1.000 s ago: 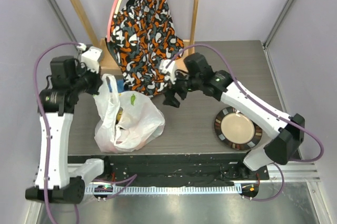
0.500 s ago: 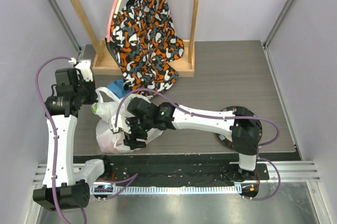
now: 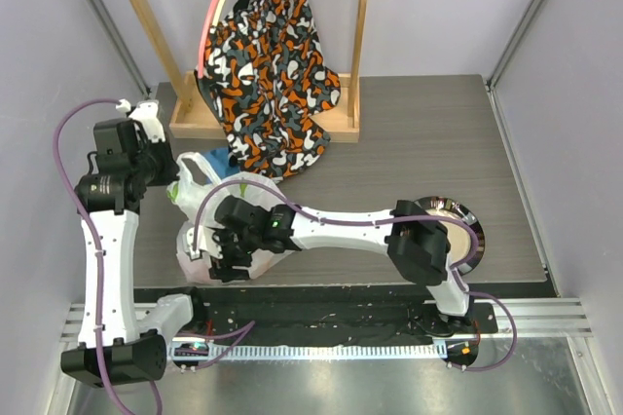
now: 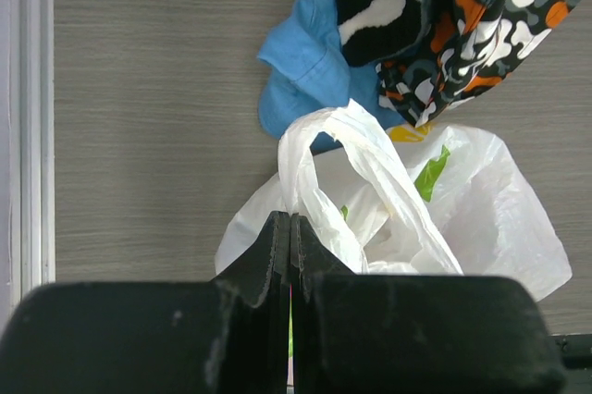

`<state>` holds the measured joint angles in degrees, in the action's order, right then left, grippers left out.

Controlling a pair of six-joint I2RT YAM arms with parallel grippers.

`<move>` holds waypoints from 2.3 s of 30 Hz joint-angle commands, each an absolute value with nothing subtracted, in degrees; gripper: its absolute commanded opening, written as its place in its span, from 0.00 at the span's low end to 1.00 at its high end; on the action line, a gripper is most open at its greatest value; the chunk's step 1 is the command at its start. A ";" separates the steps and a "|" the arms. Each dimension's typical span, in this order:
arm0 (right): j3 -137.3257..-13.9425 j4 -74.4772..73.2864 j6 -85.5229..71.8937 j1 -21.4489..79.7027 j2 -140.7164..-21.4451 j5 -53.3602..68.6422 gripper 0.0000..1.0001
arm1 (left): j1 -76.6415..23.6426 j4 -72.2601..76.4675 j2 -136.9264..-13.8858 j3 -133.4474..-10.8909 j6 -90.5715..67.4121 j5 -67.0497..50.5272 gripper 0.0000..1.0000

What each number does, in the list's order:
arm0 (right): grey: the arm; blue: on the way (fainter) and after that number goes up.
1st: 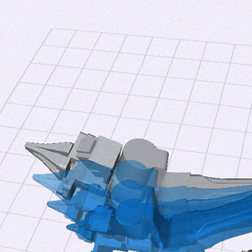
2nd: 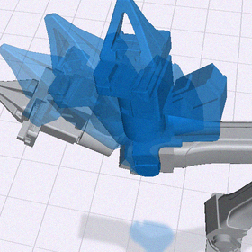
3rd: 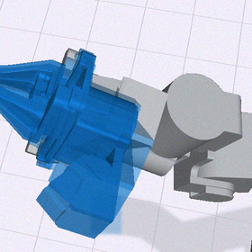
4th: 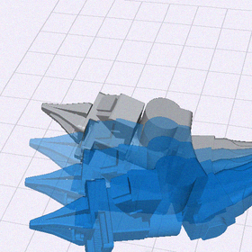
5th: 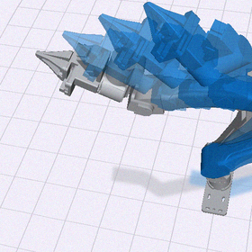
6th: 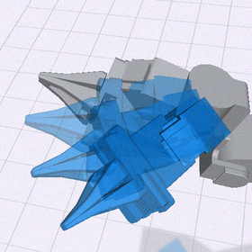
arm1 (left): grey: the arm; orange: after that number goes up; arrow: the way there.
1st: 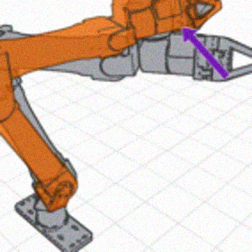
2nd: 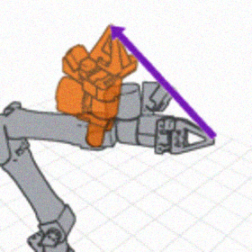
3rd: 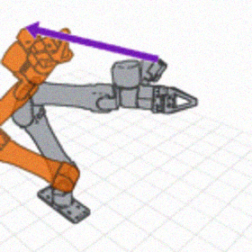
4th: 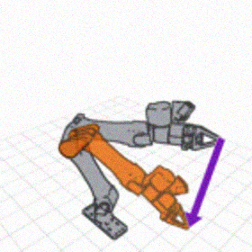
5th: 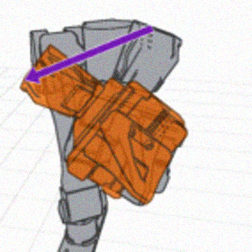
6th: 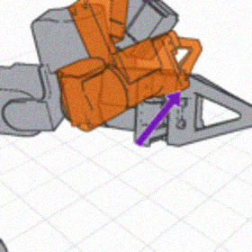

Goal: Take the fake fruits out of the plastic bag
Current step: Move the plastic bag to the center of the board, then adjust the plastic bag at the center of the board.

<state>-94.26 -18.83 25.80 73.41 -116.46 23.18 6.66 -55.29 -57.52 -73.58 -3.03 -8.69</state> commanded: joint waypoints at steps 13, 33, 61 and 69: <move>-93.34 -15.37 23.21 69.35 -98.81 7.21 0.11 | 7.30 -53.17 -61.61 -79.28 -2.47 -18.62 0.00; -87.90 -21.18 12.30 24.71 -73.39 -7.99 0.01 | -17.74 -49.84 -89.28 -121.78 2.55 -36.39 0.00; -74.62 -25.13 4.40 10.46 -67.59 -3.52 0.01 | -40.25 -22.24 -132.61 -141.06 -17.93 -13.92 0.89; -73.13 -26.37 3.08 9.23 -66.45 -1.50 0.01 | -43.15 -21.27 -139.21 -145.20 -13.10 -3.08 0.91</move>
<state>-73.87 -26.11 4.56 9.82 -68.58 -3.07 -41.45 -26.13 -138.67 -141.91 -16.16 -9.65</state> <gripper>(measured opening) 0.036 0.915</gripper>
